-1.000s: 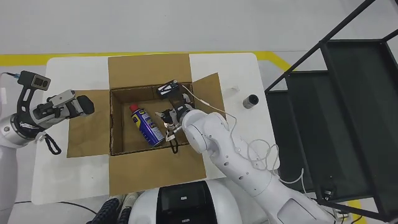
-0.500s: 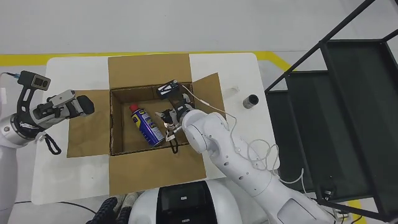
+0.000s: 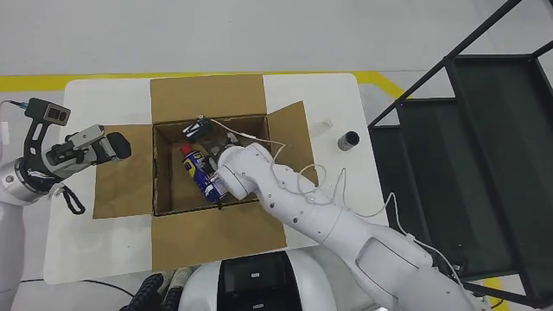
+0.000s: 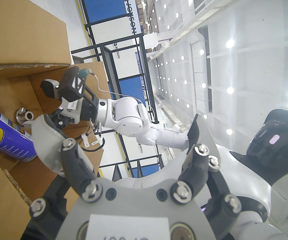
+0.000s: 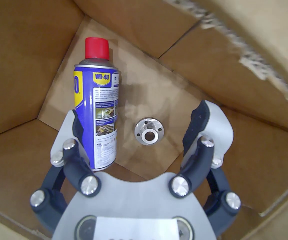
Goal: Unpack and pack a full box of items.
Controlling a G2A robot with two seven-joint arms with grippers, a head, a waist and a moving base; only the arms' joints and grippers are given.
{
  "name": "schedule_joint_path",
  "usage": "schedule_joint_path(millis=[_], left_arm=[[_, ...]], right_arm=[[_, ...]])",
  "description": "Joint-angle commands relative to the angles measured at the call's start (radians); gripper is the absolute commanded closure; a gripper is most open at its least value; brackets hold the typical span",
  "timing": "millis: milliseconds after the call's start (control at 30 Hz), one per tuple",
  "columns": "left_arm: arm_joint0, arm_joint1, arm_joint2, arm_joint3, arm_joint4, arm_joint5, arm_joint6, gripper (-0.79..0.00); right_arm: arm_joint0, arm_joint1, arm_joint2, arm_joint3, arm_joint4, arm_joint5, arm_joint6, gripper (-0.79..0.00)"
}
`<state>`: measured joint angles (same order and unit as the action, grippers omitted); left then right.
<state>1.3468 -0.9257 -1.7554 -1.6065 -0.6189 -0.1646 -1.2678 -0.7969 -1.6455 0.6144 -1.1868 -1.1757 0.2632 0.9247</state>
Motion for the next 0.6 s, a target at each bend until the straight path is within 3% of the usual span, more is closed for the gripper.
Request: schedule_joint_path(millis=[0, 567], left_arm=[[0.0, 0.0, 0.0, 0.0, 0.0, 0.0, 0.0, -0.785], [0.0, 0.0, 0.0, 0.0, 0.0, 0.0, 0.0, -0.785]], right_arm=[[0.014, -0.017, -0.027, 0.036, 0.002, 0.01, 0.004, -0.785], [0.111, -0.144, -0.107, 0.347, 0.13, -0.103, -0.046, -0.785]])
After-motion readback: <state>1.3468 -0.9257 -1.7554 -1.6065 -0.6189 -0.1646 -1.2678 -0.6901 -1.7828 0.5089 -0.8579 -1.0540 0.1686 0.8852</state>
